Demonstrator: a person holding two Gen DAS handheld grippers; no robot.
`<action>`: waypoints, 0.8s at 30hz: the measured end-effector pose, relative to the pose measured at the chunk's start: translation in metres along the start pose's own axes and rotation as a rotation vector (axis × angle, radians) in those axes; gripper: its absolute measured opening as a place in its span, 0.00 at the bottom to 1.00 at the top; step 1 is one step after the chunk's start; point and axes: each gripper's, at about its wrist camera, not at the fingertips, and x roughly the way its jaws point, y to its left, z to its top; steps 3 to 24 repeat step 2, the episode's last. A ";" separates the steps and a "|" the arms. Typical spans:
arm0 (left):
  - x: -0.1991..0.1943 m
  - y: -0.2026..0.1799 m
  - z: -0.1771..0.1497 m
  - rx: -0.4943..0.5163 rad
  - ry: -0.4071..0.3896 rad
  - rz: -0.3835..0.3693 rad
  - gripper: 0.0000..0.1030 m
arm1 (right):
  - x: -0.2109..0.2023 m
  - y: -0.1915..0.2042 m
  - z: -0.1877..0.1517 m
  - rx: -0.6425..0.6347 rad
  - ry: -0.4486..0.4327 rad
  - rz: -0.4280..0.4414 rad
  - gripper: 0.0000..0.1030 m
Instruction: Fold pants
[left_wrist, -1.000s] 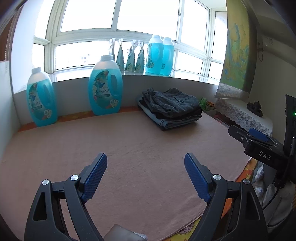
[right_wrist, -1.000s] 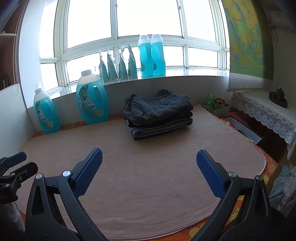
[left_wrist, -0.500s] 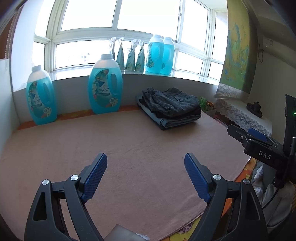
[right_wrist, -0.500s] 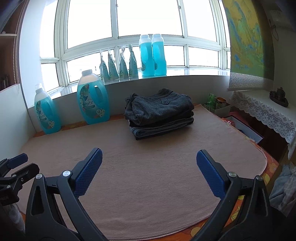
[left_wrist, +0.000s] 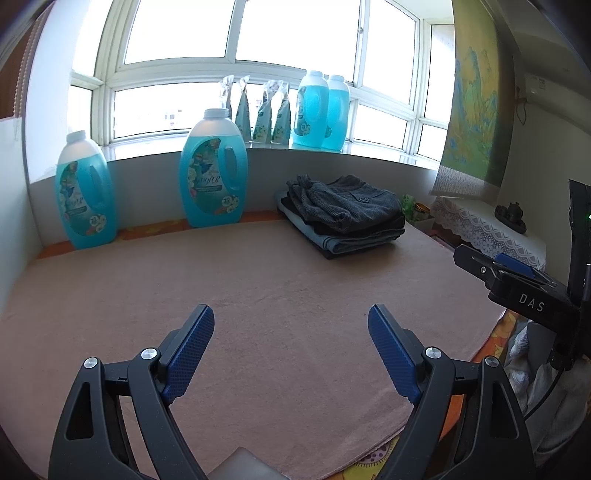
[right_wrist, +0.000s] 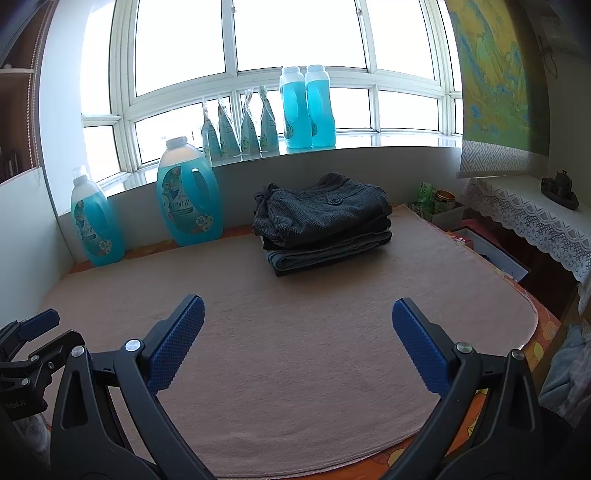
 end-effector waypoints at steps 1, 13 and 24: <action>0.001 0.001 0.000 -0.006 0.006 -0.001 0.83 | 0.000 0.001 0.000 -0.003 0.001 -0.001 1.00; 0.002 0.003 0.000 -0.013 0.012 0.000 0.83 | 0.001 0.002 -0.001 -0.005 0.003 -0.002 1.00; 0.002 0.003 0.000 -0.013 0.012 0.000 0.83 | 0.001 0.002 -0.001 -0.005 0.003 -0.002 1.00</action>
